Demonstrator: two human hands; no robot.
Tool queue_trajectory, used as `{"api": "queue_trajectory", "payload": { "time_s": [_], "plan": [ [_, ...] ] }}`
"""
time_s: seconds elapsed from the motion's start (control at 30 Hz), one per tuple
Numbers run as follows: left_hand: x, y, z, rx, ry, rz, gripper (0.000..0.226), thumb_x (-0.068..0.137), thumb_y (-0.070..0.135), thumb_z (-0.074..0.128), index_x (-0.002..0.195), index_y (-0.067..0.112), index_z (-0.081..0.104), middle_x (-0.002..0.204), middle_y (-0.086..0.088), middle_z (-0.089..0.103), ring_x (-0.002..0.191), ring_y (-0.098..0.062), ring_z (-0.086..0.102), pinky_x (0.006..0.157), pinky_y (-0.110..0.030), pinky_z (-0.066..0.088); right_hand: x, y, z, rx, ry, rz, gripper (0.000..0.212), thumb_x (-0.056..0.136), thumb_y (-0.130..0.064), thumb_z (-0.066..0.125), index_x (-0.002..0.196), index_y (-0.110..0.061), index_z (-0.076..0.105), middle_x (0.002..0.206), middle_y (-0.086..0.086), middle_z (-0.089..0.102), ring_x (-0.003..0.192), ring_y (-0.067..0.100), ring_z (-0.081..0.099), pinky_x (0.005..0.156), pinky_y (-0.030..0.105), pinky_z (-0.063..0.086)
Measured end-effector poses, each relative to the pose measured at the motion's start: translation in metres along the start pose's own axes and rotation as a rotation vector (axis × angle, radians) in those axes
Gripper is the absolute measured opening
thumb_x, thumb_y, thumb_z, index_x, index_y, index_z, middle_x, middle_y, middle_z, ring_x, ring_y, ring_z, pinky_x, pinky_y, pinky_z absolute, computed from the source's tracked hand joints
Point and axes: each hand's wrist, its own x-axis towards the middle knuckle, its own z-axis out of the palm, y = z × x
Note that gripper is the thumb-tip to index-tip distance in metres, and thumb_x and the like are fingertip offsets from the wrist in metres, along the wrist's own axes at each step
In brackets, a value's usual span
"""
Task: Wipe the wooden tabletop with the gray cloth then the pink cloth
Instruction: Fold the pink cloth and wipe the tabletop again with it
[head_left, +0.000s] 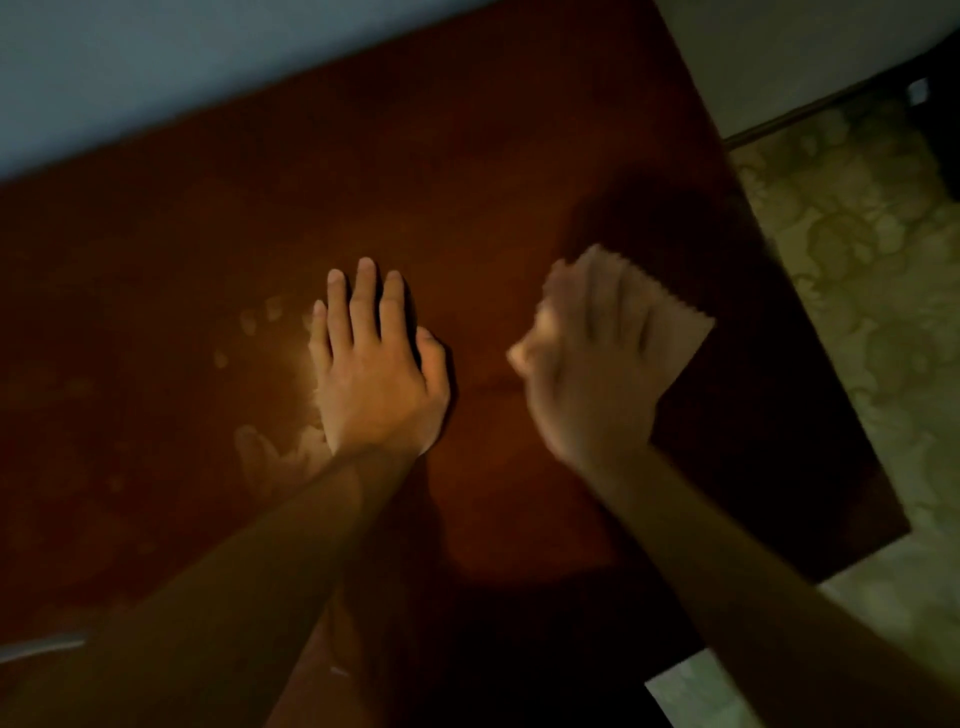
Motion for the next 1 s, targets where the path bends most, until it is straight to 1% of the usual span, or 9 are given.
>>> {"api": "queue_trajectory", "payload": {
  "time_s": [0.1, 0.2, 0.27, 0.37, 0.47, 0.63, 0.73, 0.9, 1.0],
  "plan": [
    [0.001, -0.002, 0.001, 0.006, 0.015, 0.010, 0.060, 0.103, 0.040, 0.030, 0.154, 0.011, 0.032, 0.165, -0.012, 0.024, 0.154, -0.031, 0.012, 0.125, -0.048, 0.010, -0.063, -0.044, 0.016, 0.035, -0.026, -0.182, 0.068, 0.103, -0.053, 0.037, 0.163, -0.023, 0.026, 0.172, 0.009, 0.016, 0.158, 0.034, 0.011, 0.125, 0.058, 0.014],
    [0.001, -0.001, -0.002, -0.011, 0.017, 0.013, 0.058, 0.102, 0.038, 0.032, 0.154, 0.010, 0.034, 0.164, -0.013, 0.025, 0.154, -0.031, 0.014, 0.125, -0.049, 0.011, -0.070, -0.033, 0.019, 0.026, -0.042, -0.322, 0.062, 0.103, -0.056, 0.034, 0.158, -0.027, 0.037, 0.169, 0.005, 0.025, 0.157, 0.031, 0.019, 0.125, 0.054, 0.016],
    [0.000, 0.000, -0.003, -0.010, 0.003, 0.010, 0.059, 0.103, 0.037, 0.032, 0.155, 0.010, 0.033, 0.165, -0.012, 0.023, 0.155, -0.031, 0.011, 0.125, -0.048, 0.009, -0.043, -0.002, 0.014, -0.009, -0.041, -0.243, 0.064, 0.102, -0.060, 0.030, 0.159, -0.031, 0.033, 0.170, 0.005, 0.024, 0.155, 0.033, 0.021, 0.123, 0.056, 0.018],
    [-0.001, 0.000, -0.003, -0.011, -0.008, 0.014, 0.059, 0.103, 0.037, 0.031, 0.155, 0.010, 0.032, 0.166, -0.012, 0.022, 0.155, -0.030, 0.009, 0.125, -0.047, 0.007, -0.002, 0.039, 0.002, 0.007, -0.008, 0.042, 0.069, 0.102, -0.059, 0.025, 0.163, -0.028, 0.020, 0.172, 0.008, 0.015, 0.158, 0.033, 0.011, 0.125, 0.053, 0.006],
    [0.000, 0.000, -0.003, -0.002, 0.000, 0.020, 0.060, 0.102, 0.038, 0.029, 0.155, 0.010, 0.032, 0.165, -0.013, 0.023, 0.155, -0.031, 0.010, 0.125, -0.048, 0.008, -0.006, 0.016, 0.004, 0.029, 0.028, 0.178, 0.070, 0.103, -0.058, 0.023, 0.164, -0.025, 0.017, 0.172, 0.011, 0.012, 0.158, 0.036, 0.008, 0.125, 0.055, 0.008],
    [-0.002, 0.000, 0.000, 0.007, 0.041, 0.031, 0.059, 0.101, 0.037, 0.031, 0.153, 0.008, 0.035, 0.163, -0.014, 0.028, 0.153, -0.033, 0.016, 0.124, -0.051, 0.013, -0.086, -0.052, 0.020, 0.058, -0.007, -0.094, 0.068, 0.102, -0.052, 0.037, 0.163, -0.025, 0.025, 0.172, 0.007, 0.015, 0.159, 0.032, 0.009, 0.126, 0.055, 0.008],
    [-0.001, 0.001, 0.002, 0.004, 0.063, 0.036, 0.059, 0.101, 0.037, 0.031, 0.152, 0.008, 0.036, 0.162, -0.015, 0.030, 0.153, -0.034, 0.018, 0.123, -0.052, 0.015, -0.087, -0.027, 0.020, 0.043, -0.022, -0.223, 0.067, 0.101, -0.056, 0.042, 0.161, -0.028, 0.030, 0.171, 0.003, 0.021, 0.158, 0.028, 0.016, 0.126, 0.051, 0.012],
    [-0.002, -0.002, 0.003, 0.014, 0.067, 0.055, 0.059, 0.102, 0.037, 0.030, 0.152, 0.006, 0.035, 0.162, -0.017, 0.030, 0.153, -0.036, 0.017, 0.123, -0.053, 0.014, -0.020, 0.068, -0.003, 0.029, -0.023, 0.085, 0.073, 0.099, -0.060, 0.027, 0.163, -0.027, 0.020, 0.172, 0.007, 0.014, 0.158, 0.032, 0.010, 0.125, 0.050, 0.004],
    [-0.003, -0.002, 0.003, 0.022, 0.074, 0.061, 0.059, 0.102, 0.037, 0.030, 0.152, 0.005, 0.035, 0.161, -0.018, 0.030, 0.152, -0.037, 0.018, 0.123, -0.054, 0.015, -0.013, 0.068, -0.004, 0.017, 0.016, 0.214, 0.071, 0.102, -0.055, 0.023, 0.164, -0.021, 0.017, 0.172, 0.011, 0.013, 0.159, 0.034, 0.007, 0.127, 0.054, 0.007]
  ]
}}
